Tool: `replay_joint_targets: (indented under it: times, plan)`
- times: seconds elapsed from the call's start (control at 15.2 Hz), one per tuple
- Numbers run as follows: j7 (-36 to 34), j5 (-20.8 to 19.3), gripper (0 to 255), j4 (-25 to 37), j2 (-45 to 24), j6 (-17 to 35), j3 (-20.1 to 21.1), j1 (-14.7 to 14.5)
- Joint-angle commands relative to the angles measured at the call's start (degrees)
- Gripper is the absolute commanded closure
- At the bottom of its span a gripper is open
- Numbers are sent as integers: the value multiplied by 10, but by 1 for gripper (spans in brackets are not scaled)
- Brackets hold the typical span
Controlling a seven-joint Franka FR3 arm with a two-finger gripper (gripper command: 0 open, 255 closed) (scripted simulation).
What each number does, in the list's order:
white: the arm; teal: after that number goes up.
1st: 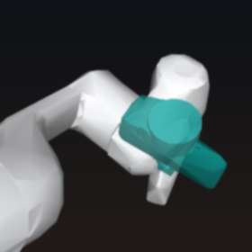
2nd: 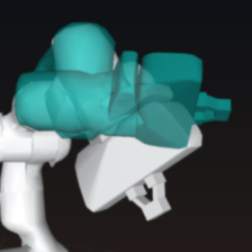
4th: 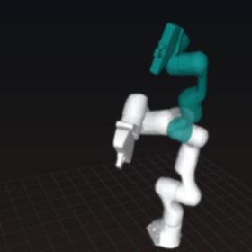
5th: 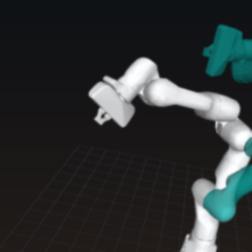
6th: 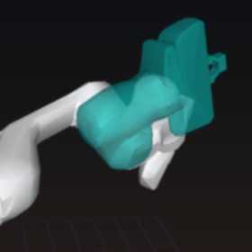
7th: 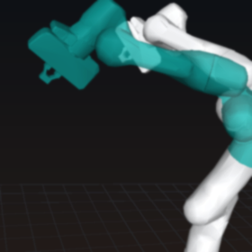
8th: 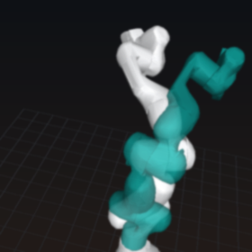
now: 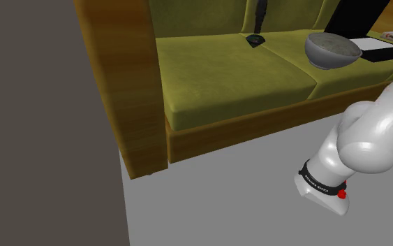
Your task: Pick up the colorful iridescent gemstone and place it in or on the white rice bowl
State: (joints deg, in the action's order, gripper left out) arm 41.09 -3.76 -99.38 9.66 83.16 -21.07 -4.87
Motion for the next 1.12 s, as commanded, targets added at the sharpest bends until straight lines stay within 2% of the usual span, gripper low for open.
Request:
replay_joint_targets:
  times: [0.0, 0.13, 0.59, 1.06]
  plan:
    - [75, 21, 0, 76, -70, -31, -21, 2]
    - [129, 41, 0, 147, -131, -62, -31, 10]
    - [120, 30, 0, 59, -100, -2, -25, 7]
    - [119, 30, 0, 52, -98, 3, -25, 7]
